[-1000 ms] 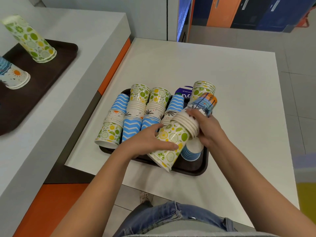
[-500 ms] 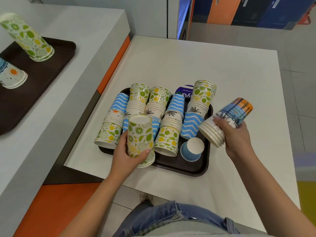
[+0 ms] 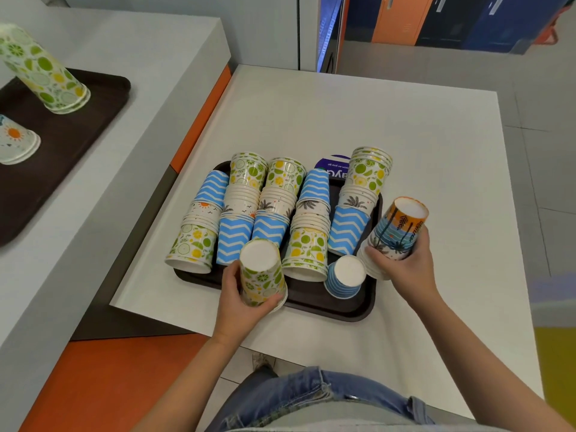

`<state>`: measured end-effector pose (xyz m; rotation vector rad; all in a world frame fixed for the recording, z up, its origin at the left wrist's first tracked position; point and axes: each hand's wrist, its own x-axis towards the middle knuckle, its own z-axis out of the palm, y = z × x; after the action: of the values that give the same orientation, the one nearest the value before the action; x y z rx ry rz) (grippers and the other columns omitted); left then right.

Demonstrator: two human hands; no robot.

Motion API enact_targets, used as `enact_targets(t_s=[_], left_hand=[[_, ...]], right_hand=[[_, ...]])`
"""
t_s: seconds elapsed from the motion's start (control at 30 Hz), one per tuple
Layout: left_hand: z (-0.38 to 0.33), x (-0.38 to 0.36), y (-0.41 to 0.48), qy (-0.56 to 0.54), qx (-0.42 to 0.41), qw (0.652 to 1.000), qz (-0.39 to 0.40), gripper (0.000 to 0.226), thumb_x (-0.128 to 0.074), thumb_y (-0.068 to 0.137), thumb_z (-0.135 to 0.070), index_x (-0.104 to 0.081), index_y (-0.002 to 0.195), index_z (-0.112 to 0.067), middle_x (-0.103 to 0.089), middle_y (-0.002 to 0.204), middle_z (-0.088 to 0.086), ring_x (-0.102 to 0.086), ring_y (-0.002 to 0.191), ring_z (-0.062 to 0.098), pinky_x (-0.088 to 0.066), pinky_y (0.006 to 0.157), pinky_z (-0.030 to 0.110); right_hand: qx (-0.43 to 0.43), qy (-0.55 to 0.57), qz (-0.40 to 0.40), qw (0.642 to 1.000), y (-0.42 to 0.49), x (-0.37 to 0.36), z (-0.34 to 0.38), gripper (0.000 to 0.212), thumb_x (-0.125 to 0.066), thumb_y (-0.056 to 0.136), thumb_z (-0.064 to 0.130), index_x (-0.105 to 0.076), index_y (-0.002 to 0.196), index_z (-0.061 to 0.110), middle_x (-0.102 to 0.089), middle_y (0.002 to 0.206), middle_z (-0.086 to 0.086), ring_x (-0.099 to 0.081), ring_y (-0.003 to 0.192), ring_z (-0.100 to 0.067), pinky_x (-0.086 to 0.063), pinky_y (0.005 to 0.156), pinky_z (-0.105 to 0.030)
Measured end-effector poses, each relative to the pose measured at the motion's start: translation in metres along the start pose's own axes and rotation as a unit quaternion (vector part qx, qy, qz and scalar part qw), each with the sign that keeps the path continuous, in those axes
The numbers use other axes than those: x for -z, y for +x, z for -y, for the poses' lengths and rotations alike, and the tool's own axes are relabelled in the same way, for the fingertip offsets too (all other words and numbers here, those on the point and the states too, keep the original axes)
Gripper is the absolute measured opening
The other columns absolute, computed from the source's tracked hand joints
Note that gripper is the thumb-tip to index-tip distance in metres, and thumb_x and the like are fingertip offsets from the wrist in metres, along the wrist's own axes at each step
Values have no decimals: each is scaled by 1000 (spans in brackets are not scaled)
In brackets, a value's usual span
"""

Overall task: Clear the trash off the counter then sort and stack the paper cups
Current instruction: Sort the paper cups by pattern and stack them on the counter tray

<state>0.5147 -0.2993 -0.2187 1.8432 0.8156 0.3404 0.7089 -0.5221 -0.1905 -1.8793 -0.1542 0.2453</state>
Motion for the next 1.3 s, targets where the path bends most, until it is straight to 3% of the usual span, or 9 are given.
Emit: enact_targets(t_s=[0.07, 0.23, 0.37, 0.5, 0.7, 0.83, 1.03, 1.2, 1.3], left_hand=[[-1, 0, -1, 3, 10, 1000, 3, 97, -86, 44, -50, -37, 126, -31, -44, 122, -24, -44, 112, -16, -40, 92, 15], [-1, 2, -4, 29, 10, 1000, 7, 109, -92, 47, -31, -36, 138, -10, -43, 131, -3, -43, 123, 12, -36, 99, 23], [-2, 0, -6, 33, 4, 999, 11, 106, -92, 50, -22, -35, 139, -10, -43, 130, -5, -42, 122, 10, -35, 99, 21], [-4, 0, -6, 18, -7, 1000, 4, 106, -92, 51, -18, -33, 138, -17, -39, 127, -15, -38, 120, 0, -31, 93, 0], [-5, 7, -2, 15, -20, 1000, 16, 112, -92, 49, -22, -22, 134, -39, -33, 138, -10, -35, 127, 2, -29, 91, -6], [-9, 11, -1, 3, -31, 999, 34, 114, -91, 44, -46, -19, 133, -51, -34, 143, -9, -37, 130, 4, -33, 94, -2], [-37, 22, 1, -10, -103, 994, -33, 89, -67, 67, -69, -25, 138, -35, -40, 135, -3, -39, 128, 0, -34, 109, 22], [-128, 15, 25, -4, -228, 951, -211, 42, -63, 86, -26, -50, 122, -9, -47, 120, 1, -50, 110, 12, -44, 91, 19], [-177, -18, 56, 9, -189, 977, -99, 28, -68, 85, -17, -60, 111, -14, -58, 109, 2, -54, 97, 8, -45, 79, 17]], right_hand=[[7, -4, 16, 1000, 4, -2, -2, 79, -87, 64, 11, -43, 129, 15, -59, 118, 3, -61, 105, -4, -51, 92, -30], [21, -9, 81, 996, 13, -1, -6, 87, -86, 62, 6, -39, 135, 13, -53, 112, 24, -53, 97, 22, -42, 80, 0], [42, 4, 131, 990, 12, 1, -6, 78, -81, 72, 24, -39, 137, 20, -55, 123, 16, -54, 107, 14, -43, 88, -4], [50, 1, 153, 987, 9, 1, -9, 73, -76, 68, 37, -39, 131, 38, -55, 130, 3, -53, 120, -4, -45, 96, -17], [70, -32, 176, 981, 8, 1, -20, 84, -79, 62, 45, -42, 134, 22, -52, 132, 4, -51, 122, -7, -44, 100, -25], [81, -31, 179, 980, 8, 2, -21, 89, -79, 62, 43, -38, 140, 25, -50, 131, 7, -48, 124, -3, -41, 98, -13], [88, -48, 186, 977, 7, 6, -18, 88, -78, 62, 41, -37, 139, 31, -49, 131, 15, -48, 119, 7, -39, 92, -6], [126, -108, 191, 967, 9, 9, -19, 84, -75, 65, 45, -39, 139, 29, -49, 133, 12, -49, 121, 0, -41, 99, -19], [151, -138, 190, 960, 11, 10, -20, 88, -80, 65, 37, -38, 140, 25, -47, 134, 11, -47, 121, 0, -36, 100, -10]])
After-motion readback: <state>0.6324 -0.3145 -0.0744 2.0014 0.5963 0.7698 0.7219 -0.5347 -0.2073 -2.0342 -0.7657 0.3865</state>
